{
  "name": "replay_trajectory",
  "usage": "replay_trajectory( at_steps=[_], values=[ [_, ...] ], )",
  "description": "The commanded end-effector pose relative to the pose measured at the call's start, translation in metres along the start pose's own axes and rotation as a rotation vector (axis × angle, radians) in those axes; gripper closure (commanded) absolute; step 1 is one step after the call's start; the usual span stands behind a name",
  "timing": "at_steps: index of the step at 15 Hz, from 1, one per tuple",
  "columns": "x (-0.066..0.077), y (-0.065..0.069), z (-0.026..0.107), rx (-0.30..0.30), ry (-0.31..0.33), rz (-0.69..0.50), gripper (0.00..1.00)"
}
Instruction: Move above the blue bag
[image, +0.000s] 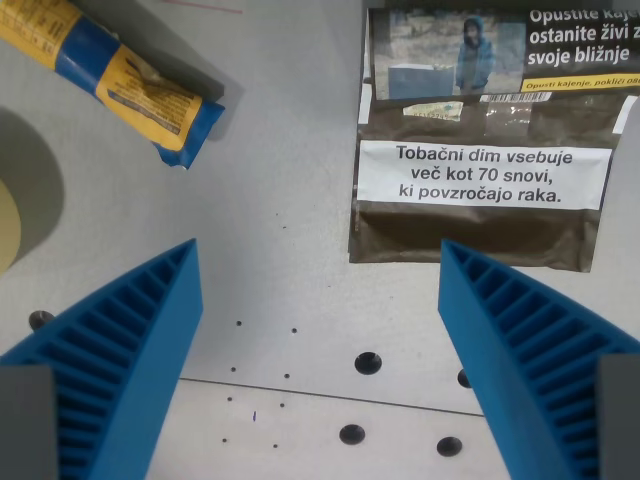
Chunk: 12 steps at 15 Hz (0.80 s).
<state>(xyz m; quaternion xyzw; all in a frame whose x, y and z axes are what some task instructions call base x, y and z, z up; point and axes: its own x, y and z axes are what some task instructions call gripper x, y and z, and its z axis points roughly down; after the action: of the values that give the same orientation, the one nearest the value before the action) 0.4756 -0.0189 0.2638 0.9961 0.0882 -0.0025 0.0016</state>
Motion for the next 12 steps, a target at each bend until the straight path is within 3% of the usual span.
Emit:
replay_trajectory(
  at_steps=[1, 12],
  values=[
    [0.0001, 0.0, -0.001, 0.0, 0.003, 0.0, 0.0],
    [0.0022, -0.0045, 0.0026, 0.004, 0.009, -0.095, 0.0]
  ],
)
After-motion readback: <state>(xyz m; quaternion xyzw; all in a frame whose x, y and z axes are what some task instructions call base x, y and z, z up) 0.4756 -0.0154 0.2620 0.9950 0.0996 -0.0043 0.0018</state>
